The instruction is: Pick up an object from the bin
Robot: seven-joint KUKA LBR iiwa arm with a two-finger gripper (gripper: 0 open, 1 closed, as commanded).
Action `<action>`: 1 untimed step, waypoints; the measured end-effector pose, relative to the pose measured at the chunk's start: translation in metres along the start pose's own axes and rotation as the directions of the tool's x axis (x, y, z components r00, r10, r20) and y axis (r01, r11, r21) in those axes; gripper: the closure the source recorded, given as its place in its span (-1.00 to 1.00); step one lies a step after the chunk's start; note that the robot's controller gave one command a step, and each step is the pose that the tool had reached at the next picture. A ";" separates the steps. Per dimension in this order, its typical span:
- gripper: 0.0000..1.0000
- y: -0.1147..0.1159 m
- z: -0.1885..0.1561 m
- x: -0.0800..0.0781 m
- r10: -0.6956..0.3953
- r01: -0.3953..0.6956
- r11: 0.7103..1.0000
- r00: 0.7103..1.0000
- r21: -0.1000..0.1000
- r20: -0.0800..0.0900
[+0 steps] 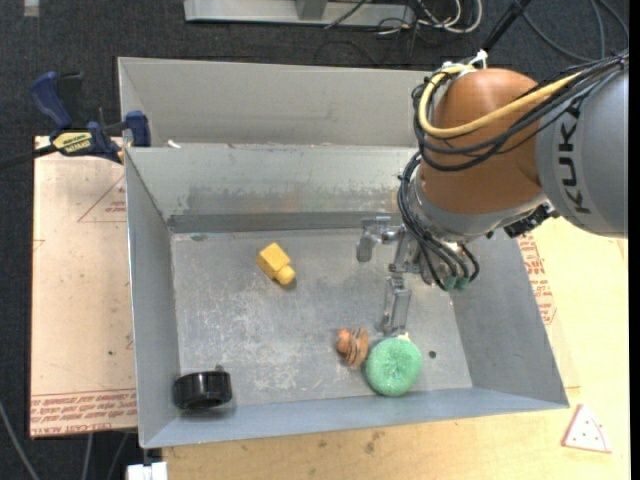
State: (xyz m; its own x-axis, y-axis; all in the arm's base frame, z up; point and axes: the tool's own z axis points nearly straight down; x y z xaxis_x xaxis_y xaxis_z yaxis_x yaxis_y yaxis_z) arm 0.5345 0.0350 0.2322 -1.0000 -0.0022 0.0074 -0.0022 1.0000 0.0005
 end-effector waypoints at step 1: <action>-1.00 0.000 -0.005 -0.001 0.001 -0.001 1.000 1.000 0.000 0.009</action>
Offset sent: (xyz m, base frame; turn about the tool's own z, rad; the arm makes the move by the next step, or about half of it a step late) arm -0.0515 -0.0505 -0.0390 -0.0599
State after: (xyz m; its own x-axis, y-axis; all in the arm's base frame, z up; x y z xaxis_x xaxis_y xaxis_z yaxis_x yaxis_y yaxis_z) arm 0.5359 0.0348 0.2368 -1.0000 -0.0012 -0.0011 -0.0012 1.0000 0.0010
